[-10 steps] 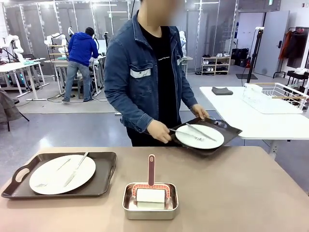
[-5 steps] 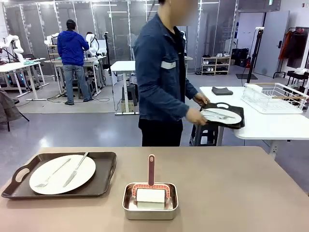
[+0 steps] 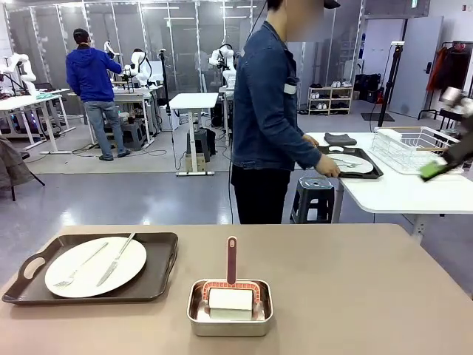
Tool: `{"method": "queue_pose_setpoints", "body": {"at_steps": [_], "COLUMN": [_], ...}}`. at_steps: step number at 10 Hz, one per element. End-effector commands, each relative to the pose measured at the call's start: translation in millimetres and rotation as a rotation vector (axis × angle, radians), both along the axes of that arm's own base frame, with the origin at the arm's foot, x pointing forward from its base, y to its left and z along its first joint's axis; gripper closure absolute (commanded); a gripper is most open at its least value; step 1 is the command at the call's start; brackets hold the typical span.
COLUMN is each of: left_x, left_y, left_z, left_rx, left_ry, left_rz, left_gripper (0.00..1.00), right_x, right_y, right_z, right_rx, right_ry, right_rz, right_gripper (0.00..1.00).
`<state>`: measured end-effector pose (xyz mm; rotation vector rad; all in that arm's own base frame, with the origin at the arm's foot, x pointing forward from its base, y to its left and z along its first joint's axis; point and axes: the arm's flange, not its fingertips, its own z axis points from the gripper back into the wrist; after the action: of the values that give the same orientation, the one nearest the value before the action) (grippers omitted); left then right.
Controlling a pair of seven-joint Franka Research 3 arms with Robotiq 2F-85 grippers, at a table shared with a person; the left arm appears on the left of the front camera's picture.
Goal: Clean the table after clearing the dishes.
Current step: When the left (or right) Handle tray is removed, use the left hand (or right hand) to clean the left (or right) side of the table with the Lint Roller.
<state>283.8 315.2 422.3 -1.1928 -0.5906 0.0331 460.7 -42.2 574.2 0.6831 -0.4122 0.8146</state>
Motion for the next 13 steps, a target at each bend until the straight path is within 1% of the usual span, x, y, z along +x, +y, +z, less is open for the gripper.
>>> {"method": "queue_pose_setpoints", "body": {"at_steps": [1,2,3,4,5,6,7,8,13], "left_x": [-3.4,-3.4,-3.4,-3.4,-3.4,-3.4,-3.4,-3.4,-3.4], "left_y": [1.0,1.0,1.0,1.0,1.0,1.0,1.0,1.0,1.0], "left_z": [-0.3,-0.3,-0.3,-0.3,-0.3,-0.3,-0.3,-0.3,-0.3], "left_rx": [-0.001,-0.001,-0.001,-0.001,-0.001,-0.001,-0.001,-0.001,-0.001], "left_ry": [-0.011,-0.011,-0.011,-0.011,-0.011,-0.011,-0.011,-0.011,-0.011], "left_rz": [-0.002,-0.002,-0.002,-0.002,-0.002,-0.002,-0.002,-0.002,-0.002], "left_gripper": [0.0,0.0,0.0,0.0,0.0,0.0,0.0,0.0,0.0], "right_x": [-4.7,-12.3,-20.0,-29.1,-36.3,-39.6,-41.0,-45.1,-45.1], "right_y": [63.0,119.1,162.8,203.3,229.4,242.8,246.2,249.1,249.1], "right_z": [-18.7,-24.1,-33.1,-47.9,-61.7,-72.2,-80.3,-66.6,-66.6], "right_rx": [-0.154,-0.248,-0.302,-0.36,-0.422,-0.466,-0.476,-0.406,-0.406], "right_ry": [-0.08,-0.113,-0.118,-0.121,-0.143,-0.167,-0.174,-0.146,-0.146], "right_rz": [0.086,0.186,0.261,0.333,0.368,0.385,0.395,0.426,0.426], "right_gripper": [0.0,0.0,0.0,0.0,0.0,0.0,0.0,0.0,0.0]}}
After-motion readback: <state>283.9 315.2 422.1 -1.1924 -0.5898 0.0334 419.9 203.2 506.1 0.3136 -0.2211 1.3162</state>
